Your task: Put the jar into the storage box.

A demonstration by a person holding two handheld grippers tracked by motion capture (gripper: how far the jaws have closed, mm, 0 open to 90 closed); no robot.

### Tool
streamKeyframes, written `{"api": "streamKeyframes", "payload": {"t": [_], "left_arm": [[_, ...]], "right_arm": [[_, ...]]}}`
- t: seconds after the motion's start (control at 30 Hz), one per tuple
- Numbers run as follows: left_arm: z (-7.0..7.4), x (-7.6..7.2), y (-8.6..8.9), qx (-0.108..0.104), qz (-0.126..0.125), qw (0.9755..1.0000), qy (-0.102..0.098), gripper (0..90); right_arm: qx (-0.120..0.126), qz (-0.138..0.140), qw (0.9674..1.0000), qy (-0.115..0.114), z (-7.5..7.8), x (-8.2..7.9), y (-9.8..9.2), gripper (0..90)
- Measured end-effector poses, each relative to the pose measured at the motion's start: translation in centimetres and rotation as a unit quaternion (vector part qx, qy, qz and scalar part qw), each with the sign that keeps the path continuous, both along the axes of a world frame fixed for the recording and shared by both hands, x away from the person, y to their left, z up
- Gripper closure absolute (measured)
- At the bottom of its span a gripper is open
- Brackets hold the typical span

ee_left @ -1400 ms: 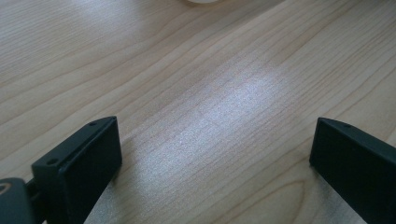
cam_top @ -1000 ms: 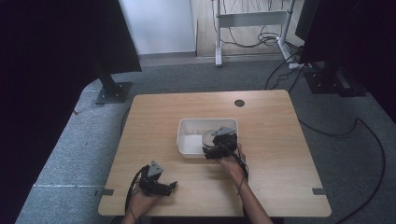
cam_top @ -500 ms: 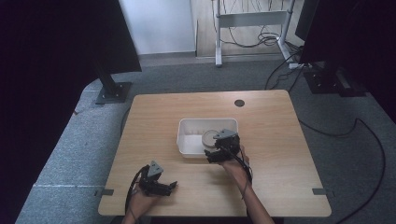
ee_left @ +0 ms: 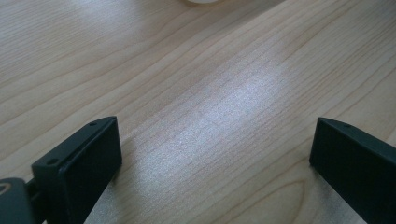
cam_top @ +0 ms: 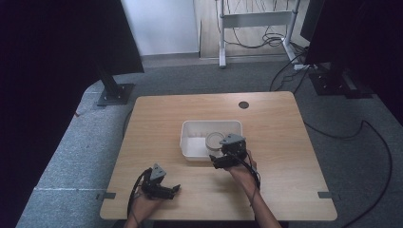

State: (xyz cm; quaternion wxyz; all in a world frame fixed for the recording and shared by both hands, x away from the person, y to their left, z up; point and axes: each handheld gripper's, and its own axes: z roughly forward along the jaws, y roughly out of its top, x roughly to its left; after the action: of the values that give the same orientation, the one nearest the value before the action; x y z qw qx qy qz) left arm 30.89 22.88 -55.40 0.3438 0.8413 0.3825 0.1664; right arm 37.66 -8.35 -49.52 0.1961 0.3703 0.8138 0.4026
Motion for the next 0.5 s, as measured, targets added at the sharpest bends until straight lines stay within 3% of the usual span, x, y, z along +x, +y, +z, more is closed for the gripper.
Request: {"api": "streamKeyframes", "payload": {"t": [0.5], "left_arm": [[0.0, 0.0, 0.0, 0.0, 0.0, 1.0, 0.0, 1.8]], "right_arm": [[0.004, 0.003, 1.0, 0.003, 0.05, -0.71, -0.83, 3.3]]}}
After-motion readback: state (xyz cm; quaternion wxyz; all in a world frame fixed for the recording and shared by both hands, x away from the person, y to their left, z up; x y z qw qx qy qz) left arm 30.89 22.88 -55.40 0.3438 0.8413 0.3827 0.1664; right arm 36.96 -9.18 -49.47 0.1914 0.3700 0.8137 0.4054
